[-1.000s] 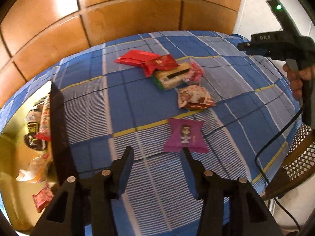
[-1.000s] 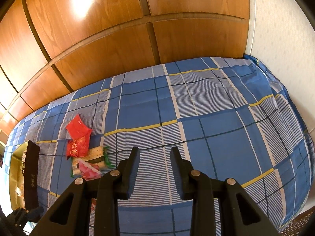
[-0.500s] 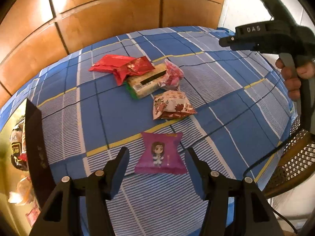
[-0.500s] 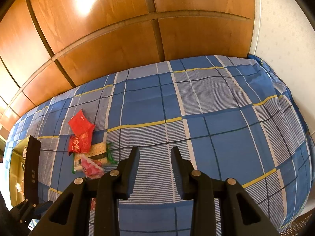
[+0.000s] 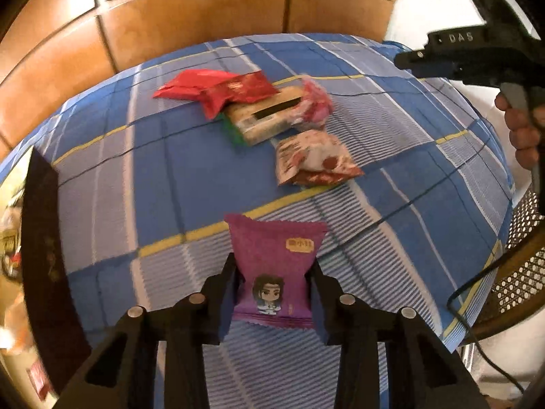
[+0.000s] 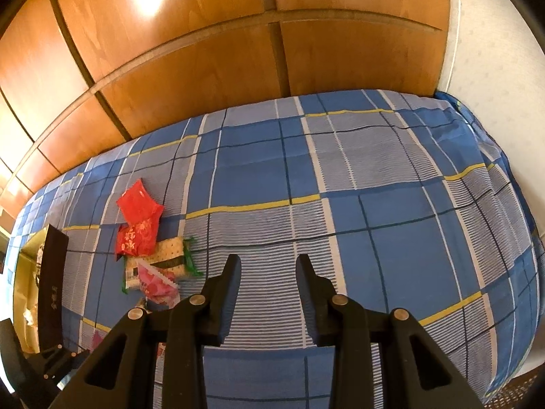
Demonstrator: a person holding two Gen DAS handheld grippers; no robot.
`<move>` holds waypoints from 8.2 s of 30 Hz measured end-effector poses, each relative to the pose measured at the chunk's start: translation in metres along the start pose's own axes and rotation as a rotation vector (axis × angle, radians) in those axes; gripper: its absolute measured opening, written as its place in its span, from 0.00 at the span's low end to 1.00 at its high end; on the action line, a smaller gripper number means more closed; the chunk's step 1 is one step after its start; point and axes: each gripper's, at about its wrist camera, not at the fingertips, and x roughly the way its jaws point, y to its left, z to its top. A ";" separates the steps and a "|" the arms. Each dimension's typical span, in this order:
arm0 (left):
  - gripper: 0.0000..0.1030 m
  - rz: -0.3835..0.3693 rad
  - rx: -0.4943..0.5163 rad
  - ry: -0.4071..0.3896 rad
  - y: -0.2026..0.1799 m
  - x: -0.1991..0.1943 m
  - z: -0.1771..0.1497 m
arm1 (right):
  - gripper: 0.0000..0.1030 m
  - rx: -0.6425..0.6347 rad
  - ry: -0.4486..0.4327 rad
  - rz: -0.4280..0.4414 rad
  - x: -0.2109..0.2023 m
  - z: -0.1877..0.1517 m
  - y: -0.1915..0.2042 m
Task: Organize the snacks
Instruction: 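Grasp the purple packet with the left tool and lift it, then lift the purple packet with the left tool while the right tool grasps the floral pastry, then carry the purple packet into the gold tray and open the left tool, then carry the floral pastry into the gold tray and release it with the right tool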
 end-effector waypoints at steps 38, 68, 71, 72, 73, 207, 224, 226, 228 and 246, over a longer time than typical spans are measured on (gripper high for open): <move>0.38 -0.020 -0.111 -0.070 0.022 -0.013 -0.028 | 0.39 -0.256 0.328 0.499 0.057 -0.041 0.105; 0.37 -0.017 -0.123 -0.080 0.023 -0.015 -0.028 | 0.22 -0.663 0.212 0.259 0.060 -0.080 0.154; 0.36 -0.010 -0.124 -0.076 0.023 -0.017 -0.027 | 0.22 -0.667 0.203 0.253 0.061 -0.082 0.152; 0.36 -0.004 -0.122 -0.075 0.023 -0.018 -0.027 | 0.22 -0.669 0.201 0.252 0.062 -0.082 0.152; 0.36 0.002 -0.119 -0.074 0.022 -0.018 -0.027 | 0.22 -0.668 0.202 0.255 0.062 -0.082 0.151; 0.52 0.426 -0.778 -0.190 0.230 -0.148 -0.142 | 0.23 -0.692 0.064 0.342 -0.015 -0.109 0.247; 0.52 0.441 -0.794 -0.197 0.234 -0.152 -0.152 | 0.23 -0.841 0.030 0.501 -0.041 -0.125 0.344; 0.52 0.443 -0.797 -0.198 0.236 -0.153 -0.153 | 0.23 -0.864 0.035 0.507 -0.040 -0.128 0.353; 0.52 0.446 -0.801 -0.198 0.237 -0.154 -0.155 | 0.23 -0.884 0.039 0.506 -0.037 -0.132 0.361; 0.52 0.445 -0.807 -0.184 0.239 -0.149 -0.160 | 0.25 -0.893 0.134 0.430 0.003 -0.145 0.374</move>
